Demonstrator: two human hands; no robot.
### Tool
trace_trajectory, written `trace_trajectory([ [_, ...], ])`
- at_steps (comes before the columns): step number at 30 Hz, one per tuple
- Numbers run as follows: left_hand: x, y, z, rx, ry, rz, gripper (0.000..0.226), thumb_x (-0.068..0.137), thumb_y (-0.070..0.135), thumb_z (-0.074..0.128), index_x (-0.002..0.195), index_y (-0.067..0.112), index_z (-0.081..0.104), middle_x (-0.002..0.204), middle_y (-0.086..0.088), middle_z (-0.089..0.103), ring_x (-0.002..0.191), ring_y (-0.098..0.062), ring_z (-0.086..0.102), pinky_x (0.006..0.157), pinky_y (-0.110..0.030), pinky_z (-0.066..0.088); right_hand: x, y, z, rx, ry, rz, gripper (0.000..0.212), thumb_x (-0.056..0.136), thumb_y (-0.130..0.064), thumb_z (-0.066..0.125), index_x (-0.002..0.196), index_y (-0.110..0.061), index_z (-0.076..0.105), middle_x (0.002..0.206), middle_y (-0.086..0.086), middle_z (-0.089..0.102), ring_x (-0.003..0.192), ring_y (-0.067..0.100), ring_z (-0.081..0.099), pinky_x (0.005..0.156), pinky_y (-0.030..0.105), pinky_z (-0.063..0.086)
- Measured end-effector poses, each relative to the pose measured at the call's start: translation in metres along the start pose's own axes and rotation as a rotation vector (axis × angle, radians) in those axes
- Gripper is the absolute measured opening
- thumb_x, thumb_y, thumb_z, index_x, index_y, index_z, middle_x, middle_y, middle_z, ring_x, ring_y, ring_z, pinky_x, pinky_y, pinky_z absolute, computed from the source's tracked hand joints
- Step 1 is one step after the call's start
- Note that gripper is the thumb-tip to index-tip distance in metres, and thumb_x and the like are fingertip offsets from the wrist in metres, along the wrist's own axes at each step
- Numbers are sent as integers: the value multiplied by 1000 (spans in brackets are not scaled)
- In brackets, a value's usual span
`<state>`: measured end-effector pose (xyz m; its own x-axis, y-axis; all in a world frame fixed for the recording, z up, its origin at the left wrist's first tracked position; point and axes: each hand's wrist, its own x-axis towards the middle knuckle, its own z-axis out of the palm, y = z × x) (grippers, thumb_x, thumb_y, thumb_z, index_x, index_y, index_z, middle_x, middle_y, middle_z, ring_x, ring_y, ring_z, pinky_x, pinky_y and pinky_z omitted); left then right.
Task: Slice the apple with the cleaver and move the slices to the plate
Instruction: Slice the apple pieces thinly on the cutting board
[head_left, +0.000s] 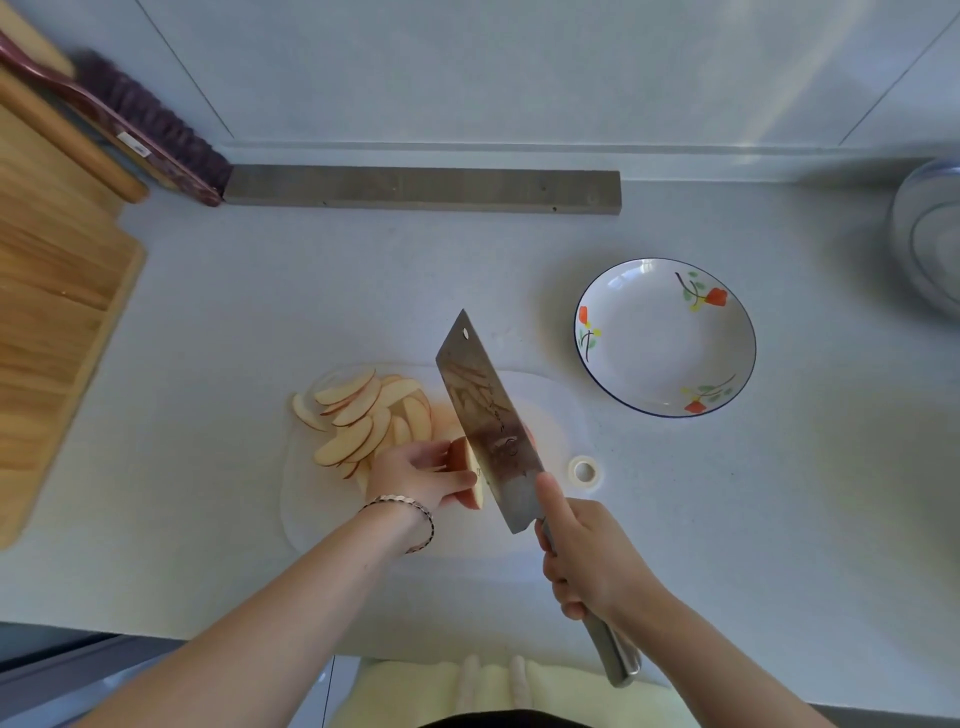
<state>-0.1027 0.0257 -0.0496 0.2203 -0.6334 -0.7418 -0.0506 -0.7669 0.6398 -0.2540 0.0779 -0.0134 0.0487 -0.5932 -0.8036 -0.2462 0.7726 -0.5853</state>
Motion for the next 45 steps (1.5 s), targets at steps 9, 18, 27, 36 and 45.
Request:
trace_trajectory([
  [9, 1, 2, -2, 53, -25, -3, 51, 64, -14, 75, 111, -2, 63, 112, -15, 65, 95, -30, 63, 86, -43, 55, -3, -1, -1, -56, 7, -18, 52, 93, -58, 31, 65, -13, 29, 47, -2, 25, 35, 11, 22, 41, 19, 23],
  [18, 2, 3, 0, 160, -27, 40, 47, 66, -12, 74, 111, -2, 64, 91, -6, 64, 85, -23, 63, 87, -38, 55, 2, -6, -1, -249, 44, -31, 52, 94, -55, 27, 67, -11, 33, 51, 2, 32, 35, 14, 30, 42, 21, 29],
  [27, 3, 0, 8, 357, 27, 108, 26, 63, 1, 74, 81, 19, 73, 73, 3, 69, 87, -22, 69, 85, -39, 57, -2, -6, -6, -215, 25, 60, 54, 94, -57, 28, 64, -12, 33, 46, 1, 30, 31, 12, 28, 38, 17, 30],
  [36, 2, -6, 5, 420, 16, 165, 4, 72, 14, 70, 69, 16, 72, 58, -8, 71, 69, -17, 72, 75, -27, 57, 9, -2, -1, -137, 9, 121, 57, 93, -59, 28, 62, -12, 34, 43, -1, 30, 30, 12, 27, 40, 16, 31],
  [45, -1, -8, 2, 233, 70, 172, 26, 68, -1, 76, 92, 8, 72, 71, 4, 68, 68, -12, 67, 81, -36, 57, -4, 4, 3, 105, -29, 165, 59, 93, -63, 28, 58, -15, 29, 51, 3, 24, 41, 15, 21, 42, 20, 26],
])
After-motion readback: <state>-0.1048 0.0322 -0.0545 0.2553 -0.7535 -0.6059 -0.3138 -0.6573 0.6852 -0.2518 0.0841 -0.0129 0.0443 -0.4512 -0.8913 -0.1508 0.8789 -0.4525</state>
